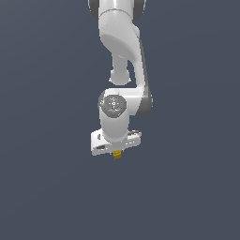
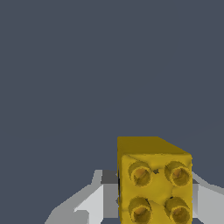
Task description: Pick up the object and move it to a goal position.
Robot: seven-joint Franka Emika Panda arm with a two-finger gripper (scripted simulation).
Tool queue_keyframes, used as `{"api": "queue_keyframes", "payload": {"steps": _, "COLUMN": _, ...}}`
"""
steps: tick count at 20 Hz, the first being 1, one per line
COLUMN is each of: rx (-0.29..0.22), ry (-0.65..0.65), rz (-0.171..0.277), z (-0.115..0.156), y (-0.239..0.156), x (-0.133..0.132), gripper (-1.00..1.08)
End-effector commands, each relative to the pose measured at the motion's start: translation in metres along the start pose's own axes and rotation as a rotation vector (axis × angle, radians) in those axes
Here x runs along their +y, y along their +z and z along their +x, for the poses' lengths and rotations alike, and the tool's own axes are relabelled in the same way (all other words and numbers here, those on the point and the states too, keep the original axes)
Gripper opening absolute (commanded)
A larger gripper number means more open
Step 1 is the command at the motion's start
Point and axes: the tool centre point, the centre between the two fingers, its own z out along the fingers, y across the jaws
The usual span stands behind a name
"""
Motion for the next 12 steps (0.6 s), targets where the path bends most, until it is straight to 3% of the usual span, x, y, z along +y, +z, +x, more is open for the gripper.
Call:
{"api": "queue_keyframes", "payload": {"steps": 1, "rx": 0.0, "ry": -0.001, "rz": 0.0, "z": -0.006, "y": -0.012, "x": 0.015, "gripper": -1.0}}
{"api": "queue_keyframes", "payload": {"steps": 6, "rx": 0.0, "ry": -0.001, "rz": 0.0, "z": -0.01, "y": -0.022, "x": 0.03, "gripper": -1.0}}
{"api": "queue_keyframes", "payload": {"steps": 12, "rx": 0.0, "ry": -0.001, "rz": 0.0, "z": -0.007, "y": -0.019, "x": 0.026, "gripper": -1.0}}
